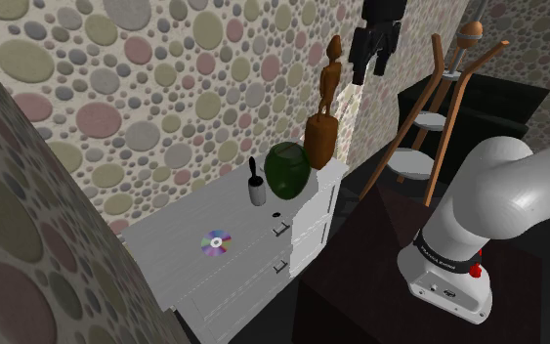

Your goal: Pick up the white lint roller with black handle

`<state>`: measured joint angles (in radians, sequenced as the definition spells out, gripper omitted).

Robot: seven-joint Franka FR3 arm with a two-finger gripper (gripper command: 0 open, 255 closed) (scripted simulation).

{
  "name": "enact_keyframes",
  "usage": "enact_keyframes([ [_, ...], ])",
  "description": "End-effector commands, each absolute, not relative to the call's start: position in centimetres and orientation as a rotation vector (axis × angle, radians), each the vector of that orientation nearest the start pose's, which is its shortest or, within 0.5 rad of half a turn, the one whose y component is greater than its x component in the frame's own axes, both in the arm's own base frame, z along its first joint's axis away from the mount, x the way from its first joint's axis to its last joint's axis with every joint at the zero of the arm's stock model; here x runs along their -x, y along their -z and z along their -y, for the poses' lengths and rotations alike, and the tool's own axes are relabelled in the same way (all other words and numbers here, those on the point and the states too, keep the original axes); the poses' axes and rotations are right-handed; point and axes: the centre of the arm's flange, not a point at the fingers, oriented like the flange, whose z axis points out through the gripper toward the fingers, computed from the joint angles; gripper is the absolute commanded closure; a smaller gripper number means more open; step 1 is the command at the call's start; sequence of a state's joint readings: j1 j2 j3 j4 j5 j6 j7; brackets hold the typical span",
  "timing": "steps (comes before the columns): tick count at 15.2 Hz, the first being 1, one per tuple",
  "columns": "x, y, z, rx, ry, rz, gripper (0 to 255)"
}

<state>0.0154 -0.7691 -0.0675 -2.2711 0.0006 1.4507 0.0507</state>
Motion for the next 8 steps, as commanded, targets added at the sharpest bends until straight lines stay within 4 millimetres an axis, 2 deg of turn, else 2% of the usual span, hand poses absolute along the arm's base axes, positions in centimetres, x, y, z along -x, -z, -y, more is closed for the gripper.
enact_keyframes([
  [1,-29.9,-61.4,2.3,3.091,-0.082,-0.128,0],
  [8,-37.3,-55.4,0.5,3.110,-0.129,-0.135,0],
])
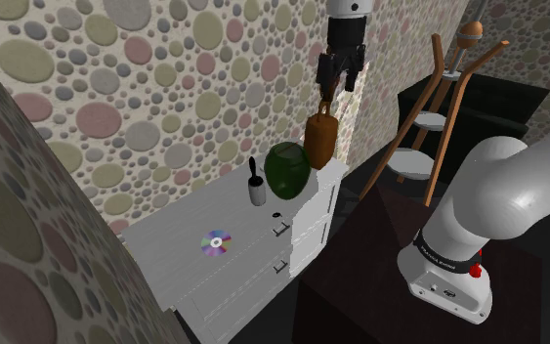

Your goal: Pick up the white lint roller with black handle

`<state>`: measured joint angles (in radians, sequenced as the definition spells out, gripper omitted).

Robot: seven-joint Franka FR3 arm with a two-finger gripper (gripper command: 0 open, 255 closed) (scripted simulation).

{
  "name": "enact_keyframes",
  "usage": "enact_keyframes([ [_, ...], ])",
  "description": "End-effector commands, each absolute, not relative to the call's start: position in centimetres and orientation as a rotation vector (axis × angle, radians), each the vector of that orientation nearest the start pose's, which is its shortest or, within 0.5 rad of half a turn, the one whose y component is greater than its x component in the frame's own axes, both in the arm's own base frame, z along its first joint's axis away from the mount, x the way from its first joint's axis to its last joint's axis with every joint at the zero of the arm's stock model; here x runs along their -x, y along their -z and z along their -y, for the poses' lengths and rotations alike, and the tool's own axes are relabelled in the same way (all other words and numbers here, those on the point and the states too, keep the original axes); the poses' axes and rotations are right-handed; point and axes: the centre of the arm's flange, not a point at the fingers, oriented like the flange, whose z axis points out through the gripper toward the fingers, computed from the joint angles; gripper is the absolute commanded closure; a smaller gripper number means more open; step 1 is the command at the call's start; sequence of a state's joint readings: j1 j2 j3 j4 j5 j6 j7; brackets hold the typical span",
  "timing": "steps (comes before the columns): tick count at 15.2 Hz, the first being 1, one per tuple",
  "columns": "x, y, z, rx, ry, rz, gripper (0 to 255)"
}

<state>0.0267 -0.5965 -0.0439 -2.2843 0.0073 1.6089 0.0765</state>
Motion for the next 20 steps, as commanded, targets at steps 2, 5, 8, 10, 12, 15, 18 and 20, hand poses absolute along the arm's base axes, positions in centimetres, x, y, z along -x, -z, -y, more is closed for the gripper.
enact_keyframes([
  [2,-39.4,-53.7,0.0,3.115,-0.143,-0.137,0],
  [5,-42.4,-51.0,-0.7,3.123,-0.164,-0.140,0],
  [8,-45.5,-48.3,-1.4,3.131,-0.185,-0.143,0],
  [10,-47.5,-46.4,-1.8,3.136,-0.199,-0.145,0],
  [12,-49.5,-44.6,-2.2,3.141,-0.213,-0.147,0],
  [15,-52.4,-41.7,-2.8,3.148,-0.234,-0.150,0],
  [18,-55.4,-38.8,-3.4,3.155,-0.255,-0.153,0],
  [20,-57.3,-36.9,-3.8,3.160,-0.269,-0.155,0],
])
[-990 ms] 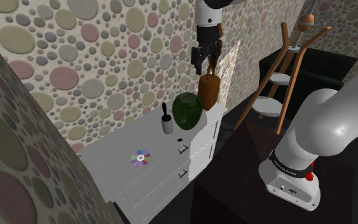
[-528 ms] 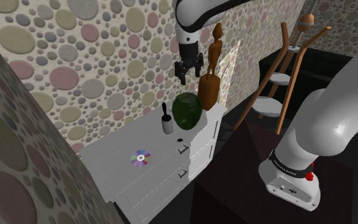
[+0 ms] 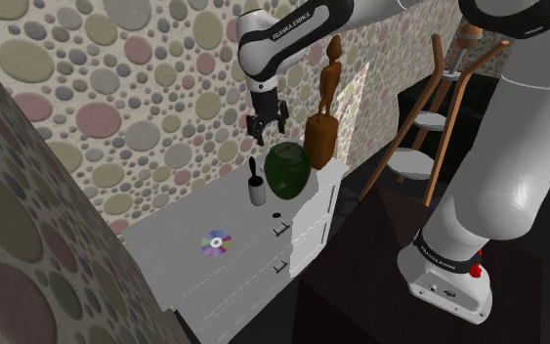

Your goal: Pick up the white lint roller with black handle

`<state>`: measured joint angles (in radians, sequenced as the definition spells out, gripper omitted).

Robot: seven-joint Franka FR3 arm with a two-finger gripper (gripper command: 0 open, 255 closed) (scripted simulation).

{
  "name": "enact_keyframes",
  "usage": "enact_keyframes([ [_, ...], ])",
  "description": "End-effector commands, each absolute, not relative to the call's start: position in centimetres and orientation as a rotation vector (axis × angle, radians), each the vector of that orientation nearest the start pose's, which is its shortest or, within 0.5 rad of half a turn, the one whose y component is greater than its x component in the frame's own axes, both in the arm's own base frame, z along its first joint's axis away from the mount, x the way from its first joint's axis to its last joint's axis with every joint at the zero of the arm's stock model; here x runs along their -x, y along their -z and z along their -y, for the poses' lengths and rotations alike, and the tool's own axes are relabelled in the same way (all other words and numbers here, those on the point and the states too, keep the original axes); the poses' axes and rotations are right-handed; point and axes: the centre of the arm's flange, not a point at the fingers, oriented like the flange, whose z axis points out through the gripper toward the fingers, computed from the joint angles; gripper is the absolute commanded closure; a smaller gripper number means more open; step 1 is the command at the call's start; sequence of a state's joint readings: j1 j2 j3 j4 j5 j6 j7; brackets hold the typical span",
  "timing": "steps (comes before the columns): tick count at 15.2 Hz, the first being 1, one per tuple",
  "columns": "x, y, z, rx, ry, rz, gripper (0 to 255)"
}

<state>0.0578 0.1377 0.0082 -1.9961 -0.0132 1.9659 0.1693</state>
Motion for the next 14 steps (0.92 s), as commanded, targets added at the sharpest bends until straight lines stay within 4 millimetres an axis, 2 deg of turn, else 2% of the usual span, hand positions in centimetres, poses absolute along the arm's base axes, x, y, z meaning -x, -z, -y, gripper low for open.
enact_keyframes([
  [1,-58.3,-35.9,-4.0,3.162,-0.276,-0.156,0],
  [9,-65.6,-28.2,-5.3,3.180,-0.332,-0.164,0],
  [14,-65.5,-25.5,-5.3,3.180,-0.332,-0.164,0],
])
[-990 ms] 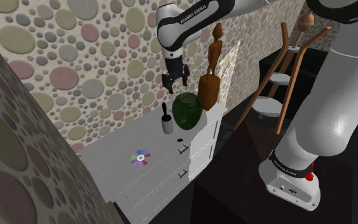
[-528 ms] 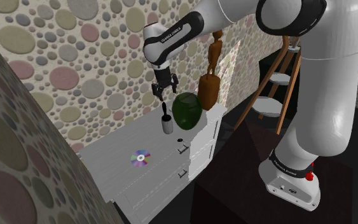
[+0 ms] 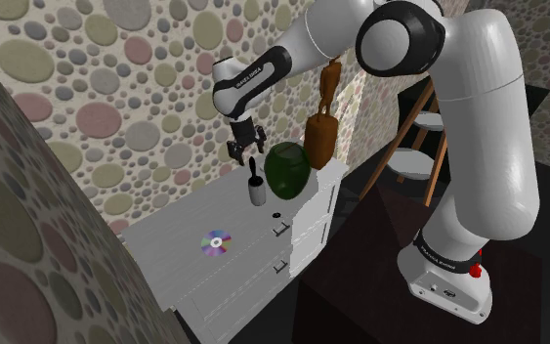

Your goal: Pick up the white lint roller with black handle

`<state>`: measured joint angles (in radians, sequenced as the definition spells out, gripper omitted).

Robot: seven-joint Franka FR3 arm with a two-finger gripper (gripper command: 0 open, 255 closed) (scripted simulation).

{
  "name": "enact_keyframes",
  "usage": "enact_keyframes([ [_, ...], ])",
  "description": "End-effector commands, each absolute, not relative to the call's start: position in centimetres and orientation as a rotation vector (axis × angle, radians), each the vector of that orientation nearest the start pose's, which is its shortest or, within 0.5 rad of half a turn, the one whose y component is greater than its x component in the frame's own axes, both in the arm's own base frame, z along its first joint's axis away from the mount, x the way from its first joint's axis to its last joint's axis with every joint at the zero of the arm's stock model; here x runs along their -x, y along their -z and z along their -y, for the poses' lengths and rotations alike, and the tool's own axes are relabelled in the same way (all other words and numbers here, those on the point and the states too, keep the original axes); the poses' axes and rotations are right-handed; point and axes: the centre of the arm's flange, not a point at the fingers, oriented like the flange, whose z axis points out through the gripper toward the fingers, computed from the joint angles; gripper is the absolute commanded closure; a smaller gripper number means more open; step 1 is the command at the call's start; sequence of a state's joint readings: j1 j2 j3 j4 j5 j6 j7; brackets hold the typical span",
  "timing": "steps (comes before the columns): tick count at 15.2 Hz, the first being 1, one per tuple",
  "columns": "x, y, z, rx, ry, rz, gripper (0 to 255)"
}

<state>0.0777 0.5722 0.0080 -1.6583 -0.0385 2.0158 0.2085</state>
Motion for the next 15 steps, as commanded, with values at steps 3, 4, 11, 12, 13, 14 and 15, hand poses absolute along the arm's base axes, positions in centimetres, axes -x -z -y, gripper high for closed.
enact_keyframes([
  [3,-65.55,-24.16,-5.31,3.180,-0.332,-0.164,0],
  [4,-65.56,-24.16,-5.31,3.180,-0.332,-0.164,0],
  [11,-65.65,-24.09,-5.33,3.180,-0.332,-0.164,255],
  [12,-65.66,-24.09,-5.33,3.180,-0.332,-0.164,255],
  [13,-65.66,-24.09,-5.33,3.180,-0.332,-0.164,255],
  [14,-65.56,-24.16,-5.31,3.180,-0.332,-0.164,255],
  [15,-65.56,-24.68,-5.31,3.180,-0.332,-0.164,255],
])
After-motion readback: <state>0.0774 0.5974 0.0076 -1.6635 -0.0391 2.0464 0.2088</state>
